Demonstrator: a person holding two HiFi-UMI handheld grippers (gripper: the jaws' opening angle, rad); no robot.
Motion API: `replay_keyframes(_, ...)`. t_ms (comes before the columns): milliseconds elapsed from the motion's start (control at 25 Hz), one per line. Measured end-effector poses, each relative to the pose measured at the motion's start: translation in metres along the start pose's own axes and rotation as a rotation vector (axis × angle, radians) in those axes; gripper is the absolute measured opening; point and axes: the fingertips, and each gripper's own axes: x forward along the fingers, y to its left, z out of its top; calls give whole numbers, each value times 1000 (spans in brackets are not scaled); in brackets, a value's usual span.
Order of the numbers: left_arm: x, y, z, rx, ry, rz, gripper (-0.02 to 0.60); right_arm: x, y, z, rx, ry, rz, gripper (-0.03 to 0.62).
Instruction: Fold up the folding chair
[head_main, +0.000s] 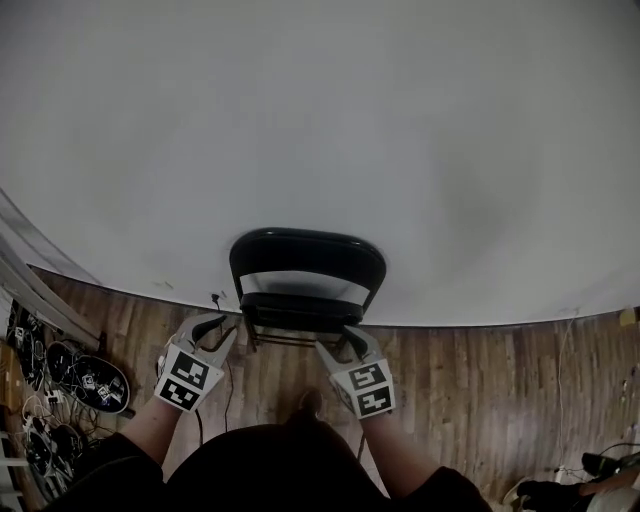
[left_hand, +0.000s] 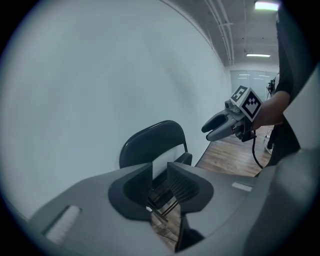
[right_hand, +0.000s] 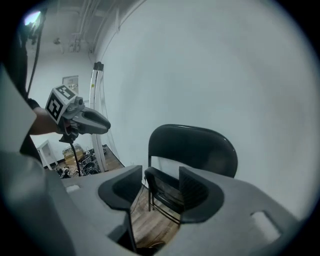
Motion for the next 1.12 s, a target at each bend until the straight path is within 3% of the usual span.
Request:
replay_keyframes(320, -81, -26, -31, 20, -158, -80, 95, -41, 114, -6, 68, -78, -24, 232)
replay_keyframes(560, -133, -45, -40, -42, -259, -136, 95, -80, 174, 2, 81, -136, 3, 222)
replay_keyframes(920, -166, -87, -3, -199, -396, -214, 84, -125, 206, 31, 77, -306, 148, 176)
replay_keyframes(1120, -166, -136, 30, -199, -421, -275, 19, -169, 198, 44, 85, -385, 207, 58)
